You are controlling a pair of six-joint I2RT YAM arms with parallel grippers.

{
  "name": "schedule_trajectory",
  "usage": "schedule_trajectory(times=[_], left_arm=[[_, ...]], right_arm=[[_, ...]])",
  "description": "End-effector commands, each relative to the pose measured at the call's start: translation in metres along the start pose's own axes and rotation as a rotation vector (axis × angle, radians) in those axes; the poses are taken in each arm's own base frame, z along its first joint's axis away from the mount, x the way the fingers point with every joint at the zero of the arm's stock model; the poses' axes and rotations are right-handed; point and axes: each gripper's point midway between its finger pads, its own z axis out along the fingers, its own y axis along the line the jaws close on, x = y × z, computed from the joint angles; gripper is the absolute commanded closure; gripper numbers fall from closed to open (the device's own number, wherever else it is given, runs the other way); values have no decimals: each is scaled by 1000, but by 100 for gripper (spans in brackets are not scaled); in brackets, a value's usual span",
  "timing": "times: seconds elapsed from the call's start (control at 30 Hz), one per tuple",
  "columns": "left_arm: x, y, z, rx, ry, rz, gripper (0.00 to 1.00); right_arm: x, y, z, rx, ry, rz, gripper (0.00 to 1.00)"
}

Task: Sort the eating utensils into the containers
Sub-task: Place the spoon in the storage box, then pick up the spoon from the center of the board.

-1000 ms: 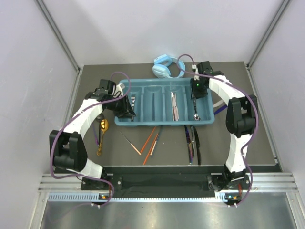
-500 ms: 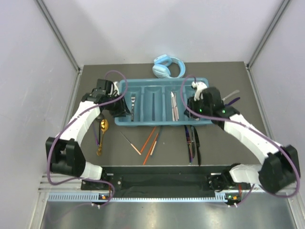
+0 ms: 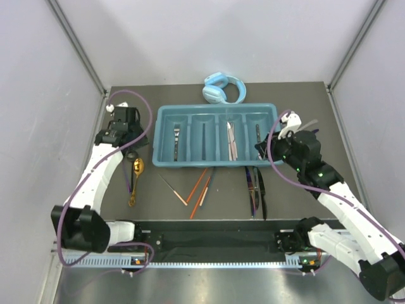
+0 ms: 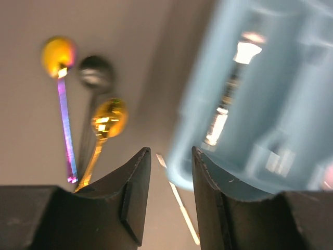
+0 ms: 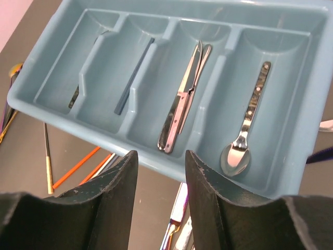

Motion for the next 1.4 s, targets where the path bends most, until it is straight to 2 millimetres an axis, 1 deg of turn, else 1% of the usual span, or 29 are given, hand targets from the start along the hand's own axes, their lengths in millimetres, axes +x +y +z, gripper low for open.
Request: schedule_trajectory(times=[0.0,0.03,0.07,0.1,0.17,0.2,0.23,0.3,0.33,0.37,0.4,0.5,0.53,0.6,0.73,0.87,1.07,1.13,1.27,1.37], left_arm=[[8,62,23,-230,44,-111,58],[14,66,26,-211,69,-131,58],[14,71,27,-204,74,-131,58],[15,74,28,-199,82,-130,58],[26,71,30,-177,124,-115,58],[31,72,32,-181,149,-110,58],[41,77,31,-203,187,-106,58],[50,85,34,-244,217,-106,58],[59,88,37,-250,240,-95,58],[64,88,40,-246,254,-94,58],[75,91,44,-252,285,-93,58],[92,94,52,-260,326,-102,58],[102,97,55,-267,350,-103,58],[107,99,59,-273,371,-100,58],[107,103,66,-309,396,-85,58],[121,110,75,-343,462,-64,59],[128,122,81,-418,503,-45,60],[127,126,79,-439,494,-50,60],[117,129,77,-457,459,-35,60],[118,127,79,-448,470,-35,61]], right_arm=[[-22,5,-8,0,-58,27,58],[-22,5,-10,-2,-59,27,58],[-24,6,-13,-5,-69,23,58],[-22,5,-14,-3,-68,22,58],[-22,3,-18,8,-79,20,58],[-17,0,-17,19,-75,16,58],[-17,-2,-18,23,-79,15,58],[-12,-5,-16,35,-76,12,56],[-10,-6,-15,35,-71,12,56],[-7,-7,-13,37,-59,8,55],[-6,-8,-12,36,-54,7,55],[-2,-8,-10,32,-35,2,55],[-2,-8,-10,30,-33,2,55],[-2,-6,-12,17,-41,7,55],[-5,-4,-17,6,-65,13,55],[-6,-6,-19,8,-73,15,55],[-8,-7,-23,11,-89,15,54],[-9,-6,-24,5,-93,12,53],[-10,-5,-24,1,-91,9,53],[-10,-4,-22,-3,-88,9,52]])
